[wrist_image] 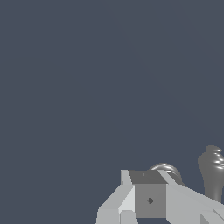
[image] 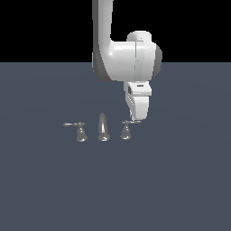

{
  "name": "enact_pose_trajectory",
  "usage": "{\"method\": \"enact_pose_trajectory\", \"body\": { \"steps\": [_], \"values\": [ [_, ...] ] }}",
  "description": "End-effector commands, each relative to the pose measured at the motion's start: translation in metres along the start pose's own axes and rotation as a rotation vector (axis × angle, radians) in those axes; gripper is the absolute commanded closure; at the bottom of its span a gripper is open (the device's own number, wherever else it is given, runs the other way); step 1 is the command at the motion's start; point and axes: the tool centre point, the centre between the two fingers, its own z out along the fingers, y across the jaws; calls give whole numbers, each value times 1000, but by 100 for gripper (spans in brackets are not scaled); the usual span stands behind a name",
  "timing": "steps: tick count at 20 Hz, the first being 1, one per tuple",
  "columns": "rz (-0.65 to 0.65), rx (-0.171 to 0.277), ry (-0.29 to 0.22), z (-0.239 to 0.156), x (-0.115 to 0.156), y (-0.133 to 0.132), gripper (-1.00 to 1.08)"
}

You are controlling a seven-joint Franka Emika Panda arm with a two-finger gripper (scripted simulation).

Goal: Turn on the faucet by rotating a designated handle.

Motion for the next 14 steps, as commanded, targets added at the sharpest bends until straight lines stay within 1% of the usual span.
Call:
{"method": "enact_pose_trajectory", "body": {
  "steps": [1, 5, 14],
  "values": [
    [7, 1, 0, 1, 1, -1, 108],
    [7, 0, 0, 1, 1, -1, 108],
    [7, 1, -1, 1, 16, 29, 108]
  ]
}}
